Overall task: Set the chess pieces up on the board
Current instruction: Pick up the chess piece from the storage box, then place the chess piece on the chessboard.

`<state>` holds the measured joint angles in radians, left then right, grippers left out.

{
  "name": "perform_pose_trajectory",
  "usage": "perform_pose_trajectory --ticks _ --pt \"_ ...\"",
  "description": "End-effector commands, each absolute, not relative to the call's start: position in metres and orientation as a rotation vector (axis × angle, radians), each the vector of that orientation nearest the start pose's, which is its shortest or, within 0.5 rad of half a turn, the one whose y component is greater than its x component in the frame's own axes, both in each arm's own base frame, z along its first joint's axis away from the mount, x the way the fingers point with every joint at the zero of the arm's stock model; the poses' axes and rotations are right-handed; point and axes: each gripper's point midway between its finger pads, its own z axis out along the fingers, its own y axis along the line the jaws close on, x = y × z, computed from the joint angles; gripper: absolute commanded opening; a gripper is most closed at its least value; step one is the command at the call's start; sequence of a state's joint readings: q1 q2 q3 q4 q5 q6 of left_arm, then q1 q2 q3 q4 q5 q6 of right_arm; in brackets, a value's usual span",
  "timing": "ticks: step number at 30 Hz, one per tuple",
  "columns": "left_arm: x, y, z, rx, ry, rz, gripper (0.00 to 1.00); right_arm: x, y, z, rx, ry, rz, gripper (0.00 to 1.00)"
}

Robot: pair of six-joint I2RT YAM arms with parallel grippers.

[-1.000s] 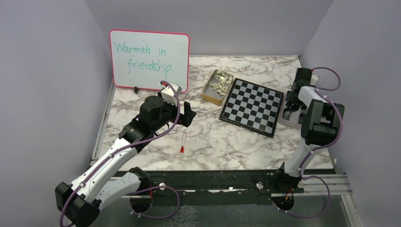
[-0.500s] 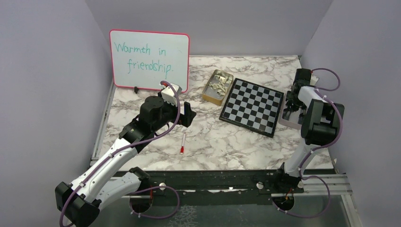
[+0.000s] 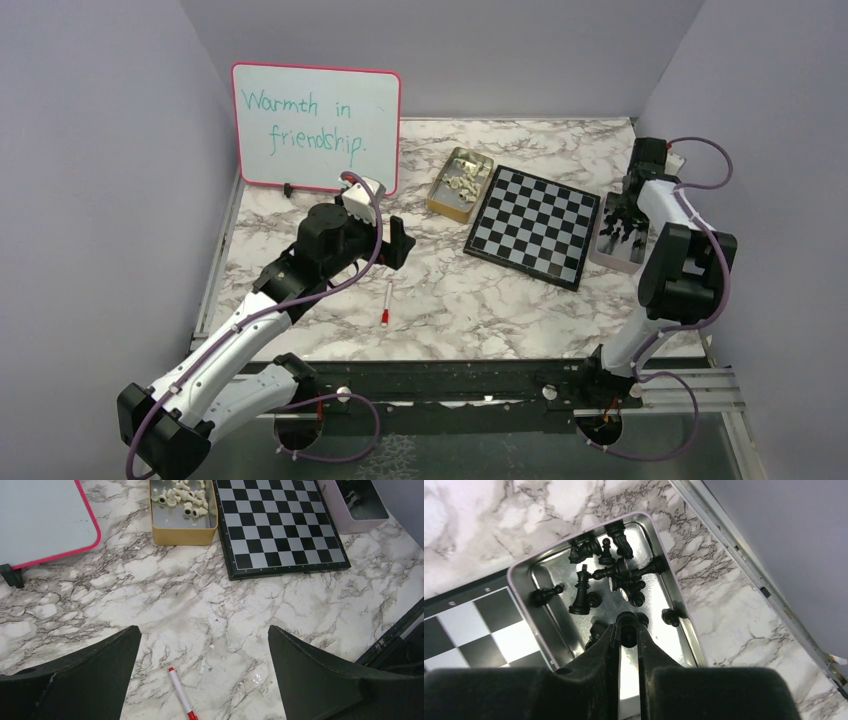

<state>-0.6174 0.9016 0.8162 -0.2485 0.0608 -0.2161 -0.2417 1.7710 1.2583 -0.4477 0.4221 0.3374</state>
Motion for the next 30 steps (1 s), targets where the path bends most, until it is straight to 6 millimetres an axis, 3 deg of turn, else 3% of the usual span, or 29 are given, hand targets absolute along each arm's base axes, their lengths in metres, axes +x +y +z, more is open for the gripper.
perform_pose_trajectory --ticks 1,7,15,26,30 --pt "0.258 -0.208 0.238 0.434 1.896 -0.612 0.99 0.401 -0.154 0.130 0.828 2.272 -0.434 0.15" --pt "0.257 -0.208 0.238 0.434 1.896 -0.611 0.99 0.417 -0.124 0.149 0.698 2.289 -0.335 0.14" --pt "0.257 -0.209 0.236 0.439 1.904 -0.617 0.99 0.442 -0.066 0.161 0.441 2.311 -0.274 0.15" --pt "0.257 -0.207 0.237 0.436 1.897 -0.608 0.99 0.491 0.016 0.142 0.146 2.372 -0.185 0.18" --pt "0.257 -0.207 0.239 0.433 1.890 -0.611 0.99 0.508 0.031 0.131 0.121 2.387 -0.155 0.18"
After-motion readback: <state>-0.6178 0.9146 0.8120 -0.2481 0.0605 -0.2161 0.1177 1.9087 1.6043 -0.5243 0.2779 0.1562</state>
